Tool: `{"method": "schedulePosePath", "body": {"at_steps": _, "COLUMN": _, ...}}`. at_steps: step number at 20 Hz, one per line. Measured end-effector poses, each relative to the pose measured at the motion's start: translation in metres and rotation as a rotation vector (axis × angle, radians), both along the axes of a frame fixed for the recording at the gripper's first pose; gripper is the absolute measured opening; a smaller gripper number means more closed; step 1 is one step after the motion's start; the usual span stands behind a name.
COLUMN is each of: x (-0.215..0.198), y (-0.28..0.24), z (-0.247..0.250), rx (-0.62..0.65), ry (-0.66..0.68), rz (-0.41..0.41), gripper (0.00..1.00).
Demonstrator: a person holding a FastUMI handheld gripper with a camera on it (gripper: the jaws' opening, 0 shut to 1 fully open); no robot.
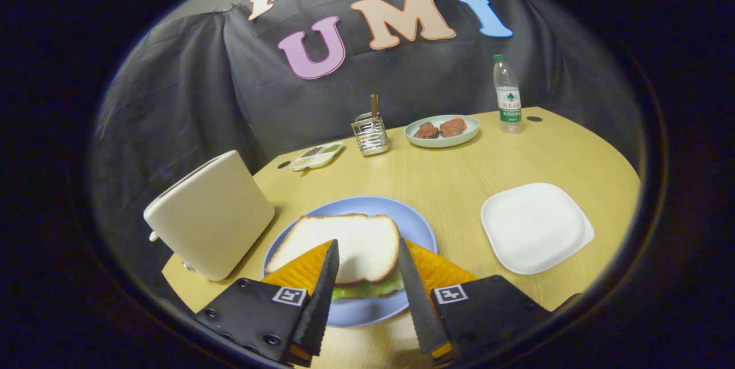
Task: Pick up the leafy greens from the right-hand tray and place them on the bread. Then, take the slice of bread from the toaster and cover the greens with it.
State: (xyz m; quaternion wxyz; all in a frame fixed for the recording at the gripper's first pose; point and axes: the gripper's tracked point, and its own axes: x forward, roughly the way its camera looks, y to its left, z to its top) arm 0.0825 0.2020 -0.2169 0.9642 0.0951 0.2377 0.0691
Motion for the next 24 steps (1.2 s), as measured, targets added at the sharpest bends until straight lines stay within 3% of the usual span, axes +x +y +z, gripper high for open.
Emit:
{"method": "schedulePosePath", "body": {"at_steps": 7, "x": -0.002, "y": -0.03, "z": 0.051, "rx": -0.022, "ry": -0.177, "rz": -0.013, "gripper": 1.0}}
{"method": "schedulePosePath", "body": {"at_steps": 14, "x": -0.016, "y": -0.089, "z": 0.13, "rx": -0.098, "ry": -0.336, "rz": -0.084, "gripper": 1.0}}
{"method": "schedulePosePath", "body": {"at_steps": 24, "x": -0.038, "y": -0.123, "z": 0.241, "rx": -0.248, "ry": -0.483, "rz": -0.039, "gripper": 1.0}}
